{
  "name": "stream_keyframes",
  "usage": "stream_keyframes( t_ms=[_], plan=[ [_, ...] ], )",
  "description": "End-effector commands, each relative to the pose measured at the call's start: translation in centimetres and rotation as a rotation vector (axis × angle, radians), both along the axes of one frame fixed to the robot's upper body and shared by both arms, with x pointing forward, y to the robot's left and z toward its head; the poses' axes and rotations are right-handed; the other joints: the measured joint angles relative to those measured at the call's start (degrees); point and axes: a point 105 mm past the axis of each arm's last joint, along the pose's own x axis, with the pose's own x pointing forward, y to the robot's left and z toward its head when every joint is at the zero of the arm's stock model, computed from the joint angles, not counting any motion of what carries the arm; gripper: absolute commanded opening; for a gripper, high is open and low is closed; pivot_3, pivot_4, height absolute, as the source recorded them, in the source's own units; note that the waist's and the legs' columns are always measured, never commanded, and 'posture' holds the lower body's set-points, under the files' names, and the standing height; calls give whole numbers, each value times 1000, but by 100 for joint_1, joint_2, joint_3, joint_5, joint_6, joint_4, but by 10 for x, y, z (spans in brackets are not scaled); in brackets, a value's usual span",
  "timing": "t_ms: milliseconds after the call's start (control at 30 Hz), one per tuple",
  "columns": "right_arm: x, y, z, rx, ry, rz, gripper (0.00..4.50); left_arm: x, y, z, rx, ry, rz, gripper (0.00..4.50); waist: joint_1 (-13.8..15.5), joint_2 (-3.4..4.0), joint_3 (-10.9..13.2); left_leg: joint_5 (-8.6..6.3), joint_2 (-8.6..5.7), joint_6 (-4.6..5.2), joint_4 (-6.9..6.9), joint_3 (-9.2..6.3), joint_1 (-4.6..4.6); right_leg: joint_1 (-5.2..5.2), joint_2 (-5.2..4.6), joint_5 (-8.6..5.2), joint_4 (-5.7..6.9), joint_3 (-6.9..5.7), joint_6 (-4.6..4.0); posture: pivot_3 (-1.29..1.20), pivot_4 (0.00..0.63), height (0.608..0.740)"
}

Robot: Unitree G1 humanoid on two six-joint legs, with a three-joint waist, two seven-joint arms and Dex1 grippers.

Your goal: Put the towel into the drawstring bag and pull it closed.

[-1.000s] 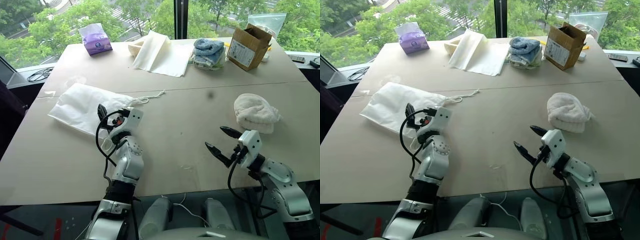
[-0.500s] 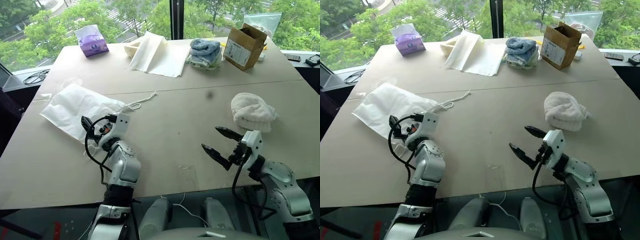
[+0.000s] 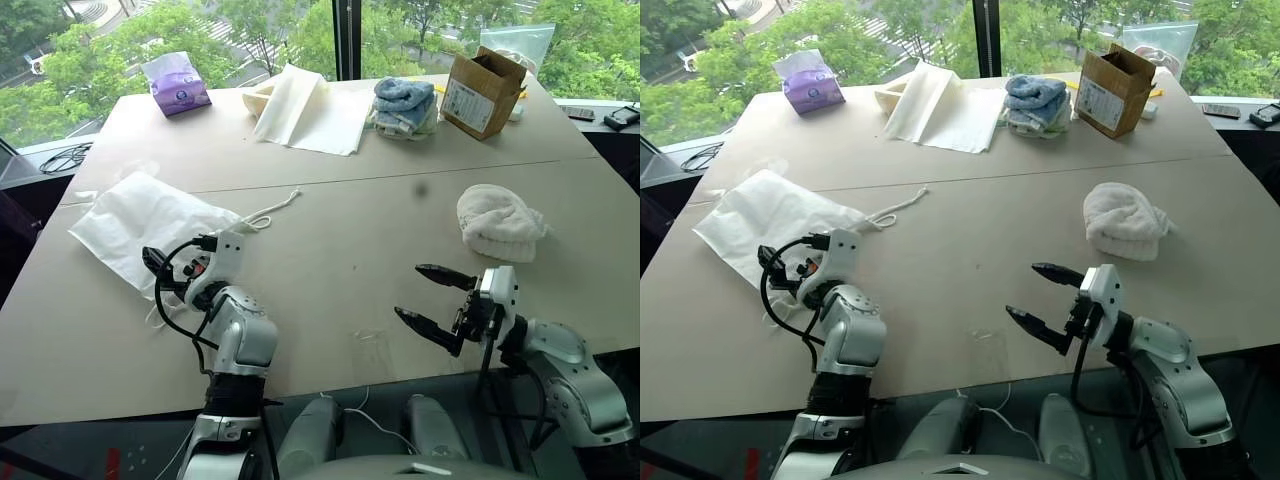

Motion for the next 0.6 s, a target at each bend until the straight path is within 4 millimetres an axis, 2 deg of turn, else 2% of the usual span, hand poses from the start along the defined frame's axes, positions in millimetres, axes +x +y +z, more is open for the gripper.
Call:
stream_keyframes(
  t_ms=[33,67,167,367,433,533,600],
  plan=[
    [0,2,8,-1,-44,21,4500,-15,21,-16,-24,56,75,4411,0,0,0,0,0,0,-1,0,1,0,0,0,1,0,0,0,150,740],
    [0,2,8,-2,-44,20,4500,-13,20,-14,-20,46,52,4411,0,0,0,0,0,0,-1,0,1,0,0,0,1,0,0,0,150,740],
    [1,3,7,-4,-46,17,4500,-9,18,-12,-29,38,15,3639,1,0,0,0,1,0,-1,0,1,0,0,0,1,0,0,0,150,740],
    [1,3,6,-5,-50,12,4500,-8,16,-12,-51,27,-32,734,72,26,-17,-2,0,4,-1,-7,1,4,-2,0,4,-7,0,0,150,740],
    [2,3,6,-5,-53,10,4500,-8,16,-10,-70,16,-38,18,86,47,-31,-6,0,12,-1,-14,6,10,0,0,6,-13,0,0,150,740],
    [2,3,6,-4,-56,7,4500,-6,17,-4,-84,0,-62,18,73,50,-37,-3,-1,8,2,-17,9,14,2,0,6,-15,0,0,150,740],
    [4,2,7,-4,-63,0,4500,4,11,5,-104,-34,-150,18,73,50,-37,-3,-1,8,3,-16,8,14,2,0,6,-15,0,0,150,740]
  ],
)
